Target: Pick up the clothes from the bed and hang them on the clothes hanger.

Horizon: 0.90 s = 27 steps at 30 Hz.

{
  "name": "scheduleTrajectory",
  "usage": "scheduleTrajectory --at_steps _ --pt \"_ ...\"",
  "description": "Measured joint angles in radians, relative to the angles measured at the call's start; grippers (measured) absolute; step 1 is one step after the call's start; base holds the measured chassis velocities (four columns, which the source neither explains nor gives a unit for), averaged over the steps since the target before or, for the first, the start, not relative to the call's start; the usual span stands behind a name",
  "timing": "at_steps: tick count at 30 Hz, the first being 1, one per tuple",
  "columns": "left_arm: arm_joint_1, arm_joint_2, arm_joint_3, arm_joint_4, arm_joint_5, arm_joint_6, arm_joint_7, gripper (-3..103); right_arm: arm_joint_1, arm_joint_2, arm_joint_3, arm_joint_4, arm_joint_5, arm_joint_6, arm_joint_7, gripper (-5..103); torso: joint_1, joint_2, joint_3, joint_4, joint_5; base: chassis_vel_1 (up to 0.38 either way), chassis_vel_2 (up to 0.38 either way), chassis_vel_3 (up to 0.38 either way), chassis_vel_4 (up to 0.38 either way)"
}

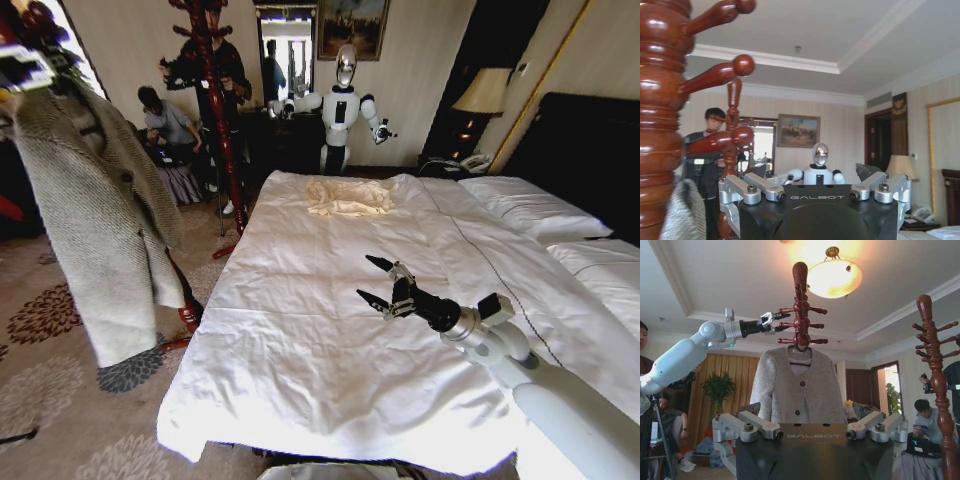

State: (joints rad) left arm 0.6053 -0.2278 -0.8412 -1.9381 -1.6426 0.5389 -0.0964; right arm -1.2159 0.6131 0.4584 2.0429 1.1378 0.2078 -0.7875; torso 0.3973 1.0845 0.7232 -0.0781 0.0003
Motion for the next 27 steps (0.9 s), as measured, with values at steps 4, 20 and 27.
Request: scheduleTrajectory --at_steps 4,20,27 --pt "0.011 -0.004 -0.010 -0.076 -0.027 0.054 -0.099 100 -0.029 0.003 0.024 0.015 0.000 0.005 0.000 100 0.000 0.000 0.000 0.0002 0.0001 0.000 0.000 0.000 0.000" --pt "0.496 -0.327 0.042 -0.355 0.386 -0.062 -0.230 100 -0.267 0.209 0.221 0.263 -0.234 -0.111 0.930 100 0.000 0.000 0.000 -0.0002 -0.0002 0.000 0.000 0.000 0.000" --pt "0.848 -0.738 0.097 -0.418 0.903 -0.206 -0.139 100 -0.471 0.469 0.193 0.274 -0.681 -0.142 1.076 100 0.000 0.000 0.000 0.0006 -0.0004 0.000 0.000 0.000 0.000"
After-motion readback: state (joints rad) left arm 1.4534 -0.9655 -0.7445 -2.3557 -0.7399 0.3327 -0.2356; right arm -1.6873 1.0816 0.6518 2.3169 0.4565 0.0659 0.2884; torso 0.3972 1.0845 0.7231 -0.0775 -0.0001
